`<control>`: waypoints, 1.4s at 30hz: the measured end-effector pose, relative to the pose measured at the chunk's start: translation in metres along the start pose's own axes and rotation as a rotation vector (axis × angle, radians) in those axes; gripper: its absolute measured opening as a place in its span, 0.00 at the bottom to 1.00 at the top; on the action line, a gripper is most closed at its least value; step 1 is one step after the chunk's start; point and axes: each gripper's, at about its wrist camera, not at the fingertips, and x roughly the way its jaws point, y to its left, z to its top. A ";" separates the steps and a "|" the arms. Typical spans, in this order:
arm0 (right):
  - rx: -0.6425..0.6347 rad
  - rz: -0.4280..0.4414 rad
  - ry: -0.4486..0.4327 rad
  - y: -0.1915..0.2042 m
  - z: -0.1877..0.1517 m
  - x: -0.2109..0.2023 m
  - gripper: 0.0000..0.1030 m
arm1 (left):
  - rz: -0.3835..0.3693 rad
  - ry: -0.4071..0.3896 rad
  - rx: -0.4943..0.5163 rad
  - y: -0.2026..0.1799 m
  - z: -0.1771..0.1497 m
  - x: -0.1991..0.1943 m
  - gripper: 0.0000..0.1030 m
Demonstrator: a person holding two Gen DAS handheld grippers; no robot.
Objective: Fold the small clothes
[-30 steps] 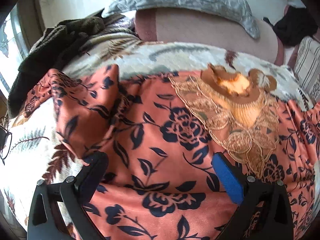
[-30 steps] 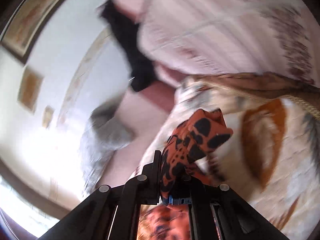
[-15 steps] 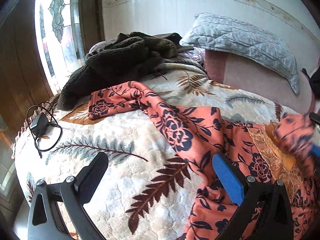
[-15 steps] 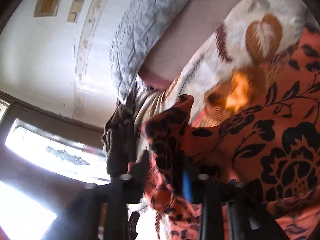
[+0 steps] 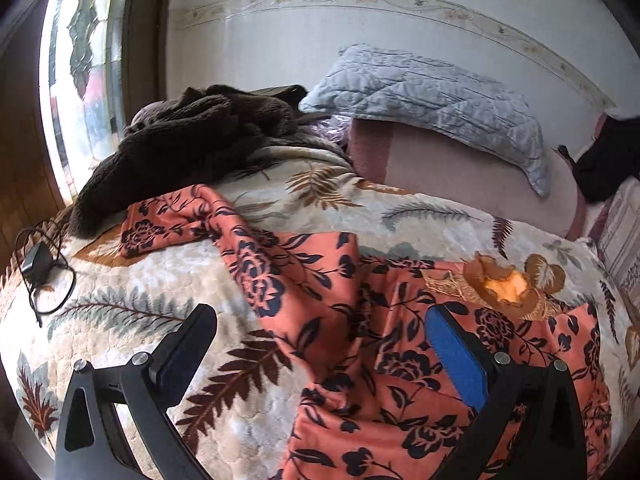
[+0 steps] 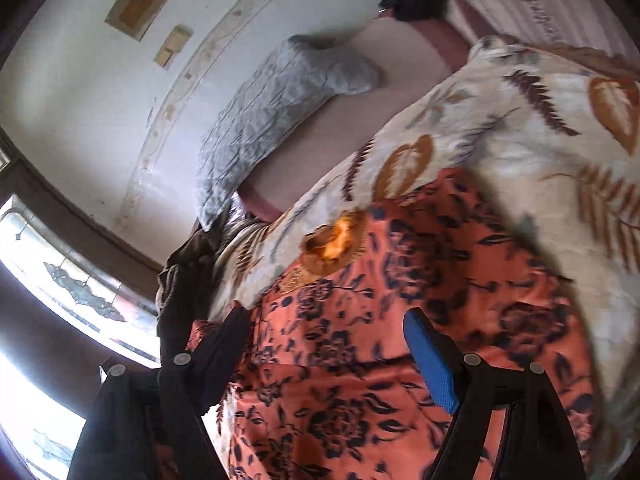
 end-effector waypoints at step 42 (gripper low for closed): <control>0.144 -0.144 0.145 -0.077 0.024 0.111 0.45 | -0.220 0.359 0.029 -0.052 -0.021 0.113 0.70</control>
